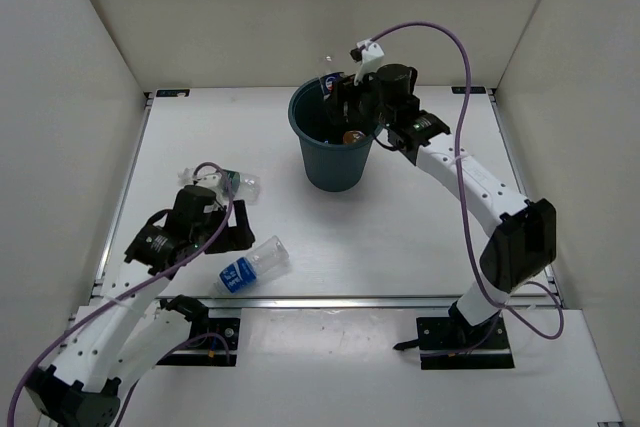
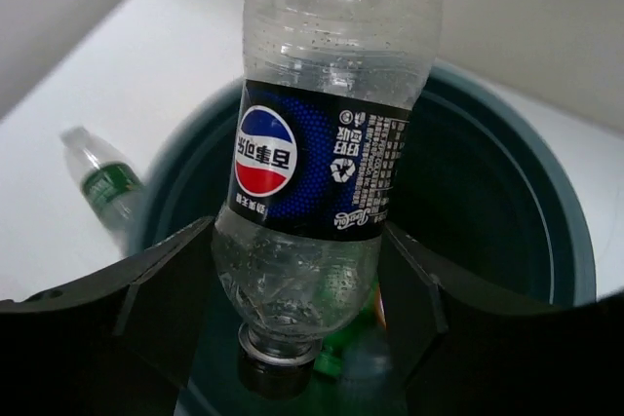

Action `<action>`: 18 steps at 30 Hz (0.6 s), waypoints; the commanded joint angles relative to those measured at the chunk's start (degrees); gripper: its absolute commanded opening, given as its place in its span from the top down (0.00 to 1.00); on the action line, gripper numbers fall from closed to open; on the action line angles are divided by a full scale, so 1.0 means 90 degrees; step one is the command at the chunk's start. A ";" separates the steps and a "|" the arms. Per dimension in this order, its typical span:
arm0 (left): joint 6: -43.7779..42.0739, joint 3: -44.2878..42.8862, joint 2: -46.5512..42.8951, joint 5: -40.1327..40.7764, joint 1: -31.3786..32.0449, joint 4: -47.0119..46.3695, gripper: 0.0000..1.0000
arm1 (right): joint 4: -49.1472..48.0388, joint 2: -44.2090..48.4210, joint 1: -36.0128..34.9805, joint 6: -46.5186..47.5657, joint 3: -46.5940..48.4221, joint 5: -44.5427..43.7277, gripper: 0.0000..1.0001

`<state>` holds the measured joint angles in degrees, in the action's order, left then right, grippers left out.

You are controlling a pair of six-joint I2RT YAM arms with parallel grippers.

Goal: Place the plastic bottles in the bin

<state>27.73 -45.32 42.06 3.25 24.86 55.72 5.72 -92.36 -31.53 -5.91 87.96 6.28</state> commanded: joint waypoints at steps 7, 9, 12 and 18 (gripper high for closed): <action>-0.1029 0.0357 0.0629 -0.1258 0.0265 -0.1054 0.02 | 0.0087 0.0192 0.0369 -0.0066 0.0324 0.0601 0.09; -0.1088 0.0339 0.0716 -0.1289 0.0264 -0.1093 0.01 | 0.0126 0.0358 0.0349 0.0022 0.0305 0.0552 0.03; -0.1244 0.0329 0.0999 -0.1055 0.0460 -0.0929 0.01 | 0.0243 0.0710 0.0466 -0.0055 0.0062 0.0503 0.00; -0.1264 0.0348 0.1731 -0.1103 0.0694 -0.1035 0.01 | 0.0633 0.2106 0.1325 -0.0660 -0.1432 0.0435 0.01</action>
<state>17.74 -42.48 55.83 -5.72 29.98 47.75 9.98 -79.55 -23.38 -8.75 79.77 10.61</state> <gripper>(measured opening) 0.987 0.993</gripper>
